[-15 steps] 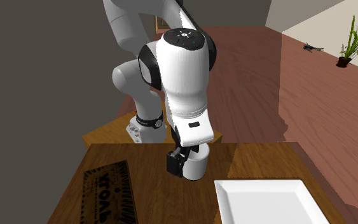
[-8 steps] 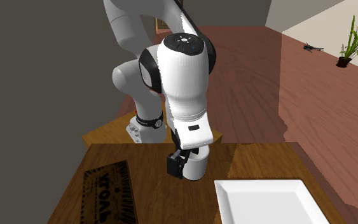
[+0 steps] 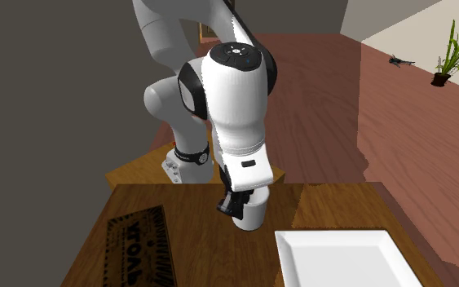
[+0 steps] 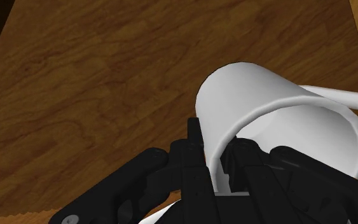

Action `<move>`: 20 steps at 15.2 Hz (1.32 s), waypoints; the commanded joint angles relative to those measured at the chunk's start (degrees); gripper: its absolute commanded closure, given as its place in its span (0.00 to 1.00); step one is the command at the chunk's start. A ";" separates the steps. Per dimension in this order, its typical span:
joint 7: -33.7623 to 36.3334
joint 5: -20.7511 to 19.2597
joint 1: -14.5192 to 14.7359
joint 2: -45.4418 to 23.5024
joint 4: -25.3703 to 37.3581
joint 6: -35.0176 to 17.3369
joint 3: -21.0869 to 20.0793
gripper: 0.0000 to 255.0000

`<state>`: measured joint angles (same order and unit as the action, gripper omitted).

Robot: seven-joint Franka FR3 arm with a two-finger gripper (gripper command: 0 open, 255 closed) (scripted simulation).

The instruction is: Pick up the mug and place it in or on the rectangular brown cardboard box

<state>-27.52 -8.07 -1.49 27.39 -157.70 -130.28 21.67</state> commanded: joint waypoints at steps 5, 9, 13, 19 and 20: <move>0.12 -0.04 -0.07 0.64 0.39 1.00 -0.19 1.00; 0.54 -0.06 -0.27 2.88 2.11 4.94 -0.92 1.00; 0.87 0.04 -0.37 4.77 4.04 8.73 -1.61 1.00; 1.25 0.33 -0.39 6.98 7.28 14.16 -2.55 1.00; 1.31 0.39 -0.38 7.28 7.86 15.03 -2.70 1.00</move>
<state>-26.23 -7.67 -1.79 34.13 -150.31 -116.25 19.11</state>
